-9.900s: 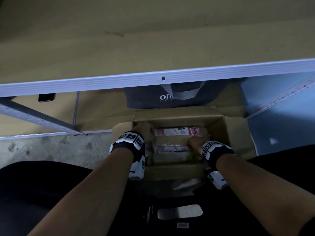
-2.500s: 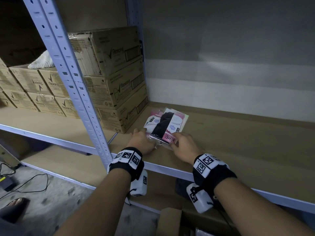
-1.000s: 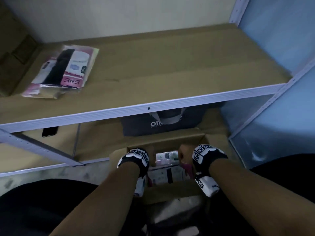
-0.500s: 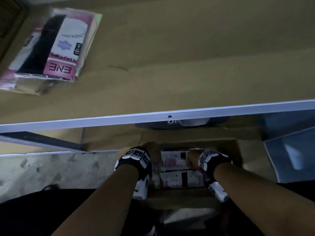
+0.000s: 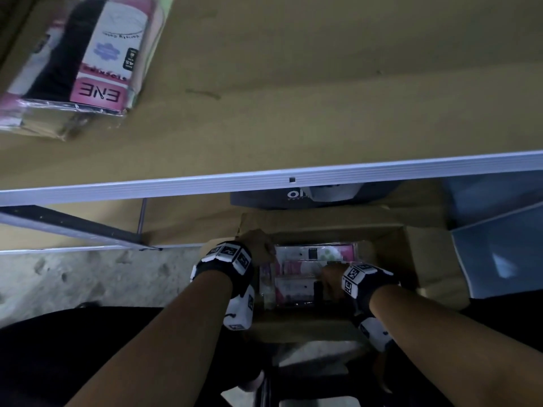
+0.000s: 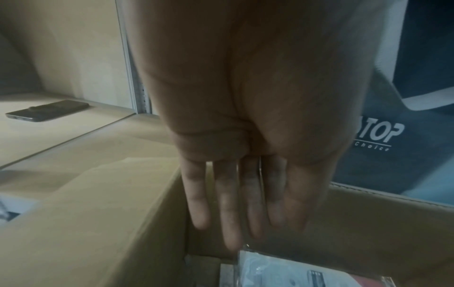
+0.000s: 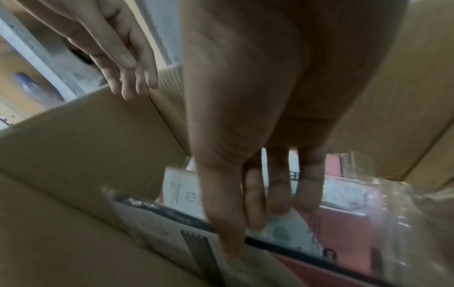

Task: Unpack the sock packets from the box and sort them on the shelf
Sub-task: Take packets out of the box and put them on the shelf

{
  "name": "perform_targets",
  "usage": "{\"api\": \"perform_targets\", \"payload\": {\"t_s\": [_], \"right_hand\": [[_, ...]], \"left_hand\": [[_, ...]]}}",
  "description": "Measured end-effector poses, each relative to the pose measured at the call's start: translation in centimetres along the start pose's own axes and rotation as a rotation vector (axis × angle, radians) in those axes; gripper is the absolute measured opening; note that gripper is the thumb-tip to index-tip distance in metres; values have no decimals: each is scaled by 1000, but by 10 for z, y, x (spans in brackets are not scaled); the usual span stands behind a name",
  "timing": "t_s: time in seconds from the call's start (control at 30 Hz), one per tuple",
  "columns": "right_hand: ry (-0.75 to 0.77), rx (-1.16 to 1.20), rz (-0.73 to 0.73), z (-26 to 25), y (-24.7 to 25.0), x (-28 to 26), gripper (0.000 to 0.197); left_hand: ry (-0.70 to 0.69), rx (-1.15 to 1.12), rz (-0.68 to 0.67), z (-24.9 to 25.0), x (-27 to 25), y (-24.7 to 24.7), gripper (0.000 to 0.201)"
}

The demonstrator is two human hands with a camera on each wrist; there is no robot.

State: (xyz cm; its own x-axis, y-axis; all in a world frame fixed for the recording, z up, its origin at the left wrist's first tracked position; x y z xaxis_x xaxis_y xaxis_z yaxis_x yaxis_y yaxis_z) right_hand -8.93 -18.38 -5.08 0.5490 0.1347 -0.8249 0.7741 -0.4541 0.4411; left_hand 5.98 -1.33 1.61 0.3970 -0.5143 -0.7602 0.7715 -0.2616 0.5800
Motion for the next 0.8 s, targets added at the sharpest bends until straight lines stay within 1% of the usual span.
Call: {"api": "perform_targets", "payload": {"t_s": [0.03, 0.1, 0.13, 0.23, 0.3, 0.43, 0.5, 0.57, 0.67, 0.8], "right_hand": [[-6, -4, -15, 1, -1, -1, 31], [-12, 21, -9, 2, -3, -3, 37], [-7, 33, 11, 1, -3, -6, 39], [-36, 48, 106, 1, -4, -6, 33], [-64, 76, 149, 1, -3, -3, 33], [-28, 92, 108, 7, -4, -2, 32], [-19, 92, 112, 11, -5, 0, 32], [-26, 80, 101, 11, -4, 2, 28], [-35, 42, 75, 8, -6, 4, 31], [-41, 20, 40, 3, -8, 2, 29]], "left_hand": [[-5, 7, 8, 1, -3, 1, 21], [-11, 6, 20, 5, -9, 2, 22], [-15, 10, 28, 7, -11, 3, 23], [-12, 28, 49, 9, -16, 1, 22], [-7, 24, 58, 7, -18, 0, 24], [-7, -1, 66, 4, -24, 1, 24], [-7, 3, 59, 2, -24, 2, 25], [0, 8, 49, 0, -24, 3, 25], [11, 6, 38, -2, -22, 3, 24], [14, 11, 29, -2, -20, 2, 25]]}}
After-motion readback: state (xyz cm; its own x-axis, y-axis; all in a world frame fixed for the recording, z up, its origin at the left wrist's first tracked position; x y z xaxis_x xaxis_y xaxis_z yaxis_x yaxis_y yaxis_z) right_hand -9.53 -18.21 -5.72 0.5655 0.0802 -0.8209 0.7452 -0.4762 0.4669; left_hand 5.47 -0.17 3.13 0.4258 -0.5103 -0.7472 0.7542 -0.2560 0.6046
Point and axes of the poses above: each hand's wrist, its own x-axis towards the middle knuckle, its own y-axis out of the back of the hand, z = x × y, the point moved 1 cm from there along x, towards the middle knuckle, and after that the axes turned 9 degrees about x, right-handed, at the moved point
